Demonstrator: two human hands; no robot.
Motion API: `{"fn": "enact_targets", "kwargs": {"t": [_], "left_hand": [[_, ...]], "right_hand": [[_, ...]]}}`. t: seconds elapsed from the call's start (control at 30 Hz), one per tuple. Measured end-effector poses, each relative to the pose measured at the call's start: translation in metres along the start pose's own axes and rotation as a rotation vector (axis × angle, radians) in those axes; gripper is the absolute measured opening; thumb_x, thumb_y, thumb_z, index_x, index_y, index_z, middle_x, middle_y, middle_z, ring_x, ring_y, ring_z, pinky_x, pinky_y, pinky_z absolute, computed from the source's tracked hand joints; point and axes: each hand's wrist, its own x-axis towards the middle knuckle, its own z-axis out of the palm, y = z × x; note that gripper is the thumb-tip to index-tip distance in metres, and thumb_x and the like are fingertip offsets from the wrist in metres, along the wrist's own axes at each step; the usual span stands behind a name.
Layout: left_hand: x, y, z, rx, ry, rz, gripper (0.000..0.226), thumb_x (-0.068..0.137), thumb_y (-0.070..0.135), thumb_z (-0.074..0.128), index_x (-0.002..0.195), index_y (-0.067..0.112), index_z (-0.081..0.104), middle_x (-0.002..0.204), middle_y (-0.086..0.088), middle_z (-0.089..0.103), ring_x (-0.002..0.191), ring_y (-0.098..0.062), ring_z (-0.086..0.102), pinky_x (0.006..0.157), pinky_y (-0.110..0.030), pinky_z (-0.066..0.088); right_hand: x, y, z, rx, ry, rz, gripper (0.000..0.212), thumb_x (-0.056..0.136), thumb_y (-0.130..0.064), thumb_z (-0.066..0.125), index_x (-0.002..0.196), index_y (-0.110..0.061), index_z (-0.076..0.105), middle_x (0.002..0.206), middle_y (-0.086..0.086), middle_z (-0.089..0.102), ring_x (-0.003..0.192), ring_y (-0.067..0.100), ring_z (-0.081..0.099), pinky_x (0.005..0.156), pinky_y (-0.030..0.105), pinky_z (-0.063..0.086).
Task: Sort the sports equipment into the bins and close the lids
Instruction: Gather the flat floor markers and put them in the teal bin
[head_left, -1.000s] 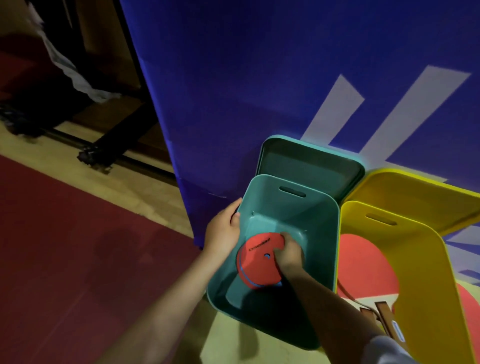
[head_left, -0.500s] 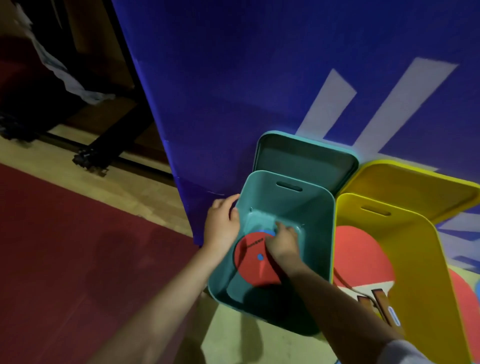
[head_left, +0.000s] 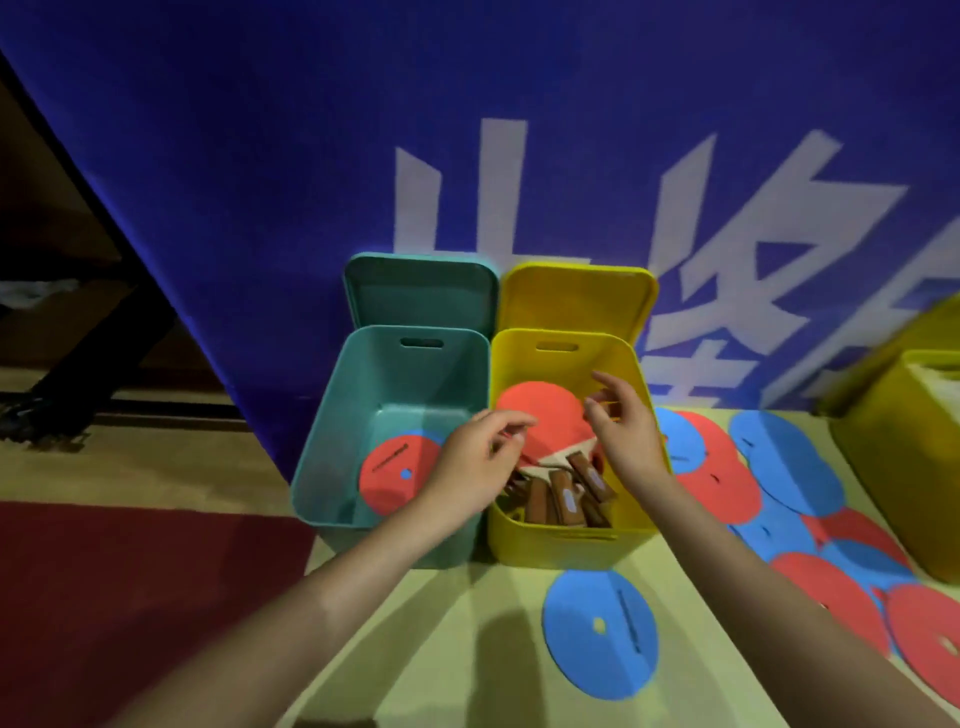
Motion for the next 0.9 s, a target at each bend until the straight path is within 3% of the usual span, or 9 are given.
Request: {"fn": "enact_targets", "kwargs": {"t": [0.1, 0.27, 0.4, 0.5, 0.57, 0.63, 0.7, 0.8, 0.9], "left_hand": [[-0.019, 0.013, 0.036, 0.015, -0.188, -0.009, 0.025, 0.093, 0.006, 0.053, 0.110, 0.017, 0.067, 0.110, 0.003, 0.063, 0.100, -0.005, 0.059, 0.083, -0.016, 0.045], [-0.036, 0.015, 0.090, 0.053, -0.357, -0.108, 0.022, 0.095, 0.010, 0.052, 0.109, 0.017, 0.068, 0.105, 0.006, 0.065, 0.096, -0.004, 0.061, 0.081, -0.011, 0.045], [-0.061, 0.000, 0.140, 0.073, -0.418, -0.252, 0.023, 0.097, 0.011, 0.049, 0.110, 0.015, 0.067, 0.098, 0.010, 0.065, 0.081, 0.013, 0.058, 0.073, -0.006, 0.042], [-0.077, -0.028, 0.175, 0.184, -0.397, -0.407, 0.023, 0.097, 0.015, 0.049, 0.112, 0.018, 0.066, 0.114, 0.006, 0.063, 0.090, 0.004, 0.058, 0.079, -0.009, 0.044], [-0.080, -0.051, 0.194, 0.323, -0.371, -0.505, 0.027, 0.095, 0.021, 0.051, 0.120, 0.022, 0.060, 0.125, -0.001, 0.056, 0.107, -0.012, 0.057, 0.093, -0.024, 0.045], [-0.080, -0.067, 0.209, 0.480, -0.347, -0.631, 0.039, 0.093, 0.031, 0.052, 0.132, 0.025, 0.050, 0.131, -0.006, 0.047, 0.117, -0.023, 0.051, 0.096, -0.033, 0.044], [-0.080, -0.081, 0.216, 0.572, -0.315, -0.748, 0.052, 0.091, 0.041, 0.053, 0.139, 0.024, 0.041, 0.134, -0.010, 0.041, 0.121, -0.028, 0.046, 0.094, -0.036, 0.045], [-0.081, -0.089, 0.241, 0.584, -0.224, -0.874, 0.071, 0.087, 0.049, 0.057, 0.146, 0.022, 0.028, 0.138, -0.012, 0.035, 0.125, -0.032, 0.040, 0.092, -0.041, 0.047], [-0.085, -0.089, 0.263, 0.675, -0.139, -0.914, 0.079, 0.085, 0.049, 0.060, 0.148, 0.026, 0.018, 0.138, -0.012, 0.032, 0.128, -0.034, 0.031, 0.091, -0.043, 0.044]], "right_hand": [[-0.024, 0.028, -0.054, -0.055, 0.026, 0.002, 0.033, 0.090, -0.006, 0.057, 0.122, -0.017, 0.058, 0.091, 0.001, 0.061, 0.076, 0.002, 0.058, 0.065, 0.007, 0.042], [-0.060, 0.089, -0.120, -0.022, 0.159, 0.086, 0.030, 0.091, -0.006, 0.055, 0.117, -0.019, 0.060, 0.082, -0.003, 0.057, 0.077, 0.017, 0.059, 0.072, 0.025, 0.048], [-0.085, 0.148, -0.162, -0.108, 0.113, 0.227, 0.030, 0.091, -0.009, 0.055, 0.119, -0.017, 0.060, 0.080, -0.001, 0.056, 0.069, 0.004, 0.053, 0.063, 0.013, 0.042], [-0.096, 0.197, -0.191, -0.238, 0.031, 0.371, 0.033, 0.090, -0.011, 0.053, 0.123, -0.011, 0.056, 0.083, 0.004, 0.059, 0.076, 0.018, 0.057, 0.068, 0.029, 0.042], [-0.097, 0.225, -0.209, -0.368, -0.022, 0.431, 0.036, 0.089, -0.014, 0.052, 0.124, -0.007, 0.056, 0.096, 0.012, 0.062, 0.092, 0.029, 0.058, 0.077, 0.034, 0.041], [-0.095, 0.250, -0.225, -0.545, -0.066, 0.449, 0.040, 0.086, -0.023, 0.051, 0.120, -0.004, 0.058, 0.108, 0.021, 0.060, 0.104, 0.038, 0.052, 0.088, 0.040, 0.039], [-0.092, 0.266, -0.235, -0.720, -0.096, 0.504, 0.052, 0.081, -0.034, 0.049, 0.124, -0.006, 0.054, 0.118, 0.024, 0.054, 0.113, 0.040, 0.045, 0.094, 0.043, 0.037], [-0.090, 0.289, -0.256, -0.837, -0.156, 0.655, 0.076, 0.080, -0.045, 0.064, 0.141, -0.013, 0.032, 0.144, 0.019, 0.031, 0.135, 0.035, 0.024, 0.107, 0.046, 0.030], [-0.092, 0.304, -0.266, -0.855, -0.214, 0.710, 0.087, 0.077, -0.050, 0.067, 0.145, -0.017, 0.023, 0.148, 0.016, 0.026, 0.139, 0.033, 0.020, 0.109, 0.045, 0.028]]}}
